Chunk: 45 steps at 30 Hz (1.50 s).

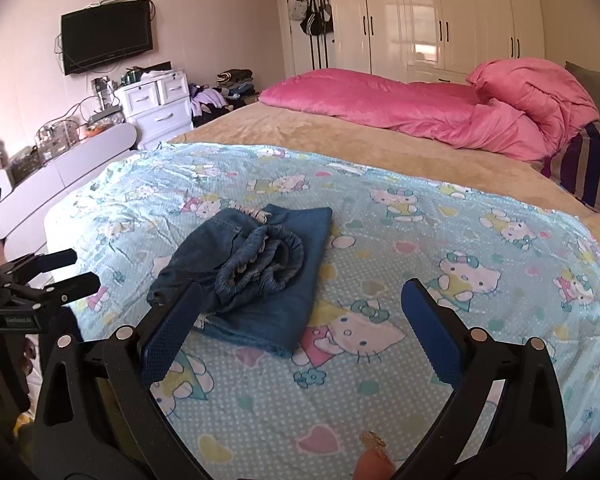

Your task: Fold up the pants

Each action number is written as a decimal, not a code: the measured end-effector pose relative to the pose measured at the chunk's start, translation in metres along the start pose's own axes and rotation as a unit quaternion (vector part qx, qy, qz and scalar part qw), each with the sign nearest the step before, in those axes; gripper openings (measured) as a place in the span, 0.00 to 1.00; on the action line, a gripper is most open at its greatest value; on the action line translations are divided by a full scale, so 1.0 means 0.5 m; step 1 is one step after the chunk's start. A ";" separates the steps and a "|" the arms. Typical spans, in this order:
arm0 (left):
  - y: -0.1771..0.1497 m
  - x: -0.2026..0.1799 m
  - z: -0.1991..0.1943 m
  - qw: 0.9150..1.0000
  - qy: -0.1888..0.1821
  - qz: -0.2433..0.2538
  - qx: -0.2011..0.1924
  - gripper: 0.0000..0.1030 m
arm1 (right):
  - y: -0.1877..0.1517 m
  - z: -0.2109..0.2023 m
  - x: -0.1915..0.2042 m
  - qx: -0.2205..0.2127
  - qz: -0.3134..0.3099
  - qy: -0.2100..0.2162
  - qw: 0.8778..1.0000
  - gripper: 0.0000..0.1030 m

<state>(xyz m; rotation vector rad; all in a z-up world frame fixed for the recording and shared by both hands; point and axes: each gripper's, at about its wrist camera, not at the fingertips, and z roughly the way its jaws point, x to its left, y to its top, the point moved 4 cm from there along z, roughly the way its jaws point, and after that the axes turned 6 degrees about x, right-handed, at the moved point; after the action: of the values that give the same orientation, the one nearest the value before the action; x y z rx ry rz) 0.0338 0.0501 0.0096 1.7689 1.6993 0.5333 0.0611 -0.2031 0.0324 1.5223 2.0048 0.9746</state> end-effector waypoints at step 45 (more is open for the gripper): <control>-0.091 0.022 0.071 0.997 0.028 -0.010 0.072 0.96 | -0.116 0.085 0.031 0.073 0.004 -0.010 0.997 0.91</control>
<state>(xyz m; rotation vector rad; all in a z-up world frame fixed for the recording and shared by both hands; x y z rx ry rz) 0.0251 0.0543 -0.0485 1.8510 1.8335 0.4647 0.0491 -0.1856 -0.0378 1.6105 2.0973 0.8277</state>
